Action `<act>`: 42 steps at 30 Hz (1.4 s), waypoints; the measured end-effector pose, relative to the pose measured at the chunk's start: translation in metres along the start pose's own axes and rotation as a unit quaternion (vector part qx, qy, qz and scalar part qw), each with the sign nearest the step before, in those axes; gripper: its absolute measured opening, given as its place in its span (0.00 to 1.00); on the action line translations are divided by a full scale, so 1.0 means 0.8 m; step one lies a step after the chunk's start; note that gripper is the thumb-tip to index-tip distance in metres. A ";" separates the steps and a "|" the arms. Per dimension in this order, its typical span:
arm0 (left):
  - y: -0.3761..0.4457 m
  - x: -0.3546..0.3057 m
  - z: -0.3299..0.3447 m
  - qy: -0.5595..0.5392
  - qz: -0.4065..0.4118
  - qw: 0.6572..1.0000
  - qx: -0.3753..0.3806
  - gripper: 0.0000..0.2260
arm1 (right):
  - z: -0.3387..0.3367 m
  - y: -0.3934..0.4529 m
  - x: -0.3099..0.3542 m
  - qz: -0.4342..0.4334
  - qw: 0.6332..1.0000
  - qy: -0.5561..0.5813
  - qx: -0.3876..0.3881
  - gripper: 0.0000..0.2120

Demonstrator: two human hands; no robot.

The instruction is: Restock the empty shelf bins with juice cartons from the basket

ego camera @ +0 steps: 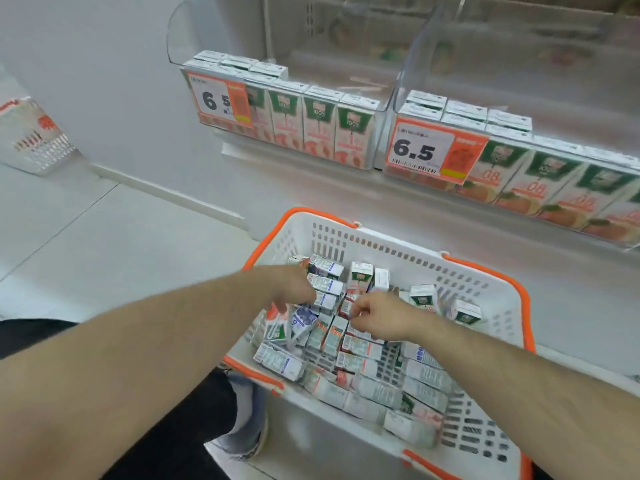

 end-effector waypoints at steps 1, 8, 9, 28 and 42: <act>0.007 0.007 0.011 0.051 -0.002 0.999 -0.001 0.11 | 0.016 0.003 -0.009 0.011 0.999 -0.014 0.037 0.10; 0.050 0.058 0.064 0.174 -0.080 0.977 -0.089 0.18 | 0.089 0.032 -0.040 0.054 0.992 -0.012 0.112 0.18; 0.054 0.060 0.064 0.191 -0.092 0.972 -0.103 0.19 | 0.094 0.038 -0.040 0.052 0.992 -0.005 0.113 0.19; 0.131 0.107 0.100 -0.038 -0.077 0.989 -0.118 0.29 | 0.129 0.165 0.019 -0.001 0.971 -0.238 0.033 0.34; 0.061 0.017 0.017 -0.191 0.064 0.973 -0.114 0.28 | -0.015 0.002 -0.086 0.013 0.996 -0.052 -0.067 0.24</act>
Point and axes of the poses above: each hand's wrist, its own y-axis towards the middle knuckle, its own z-axis out of the palm, x = y × z, the point moved 5 cm from there along y, towards the middle knuckle, and after that the axes turned 8 degrees about -y, right-handed, at the moved point
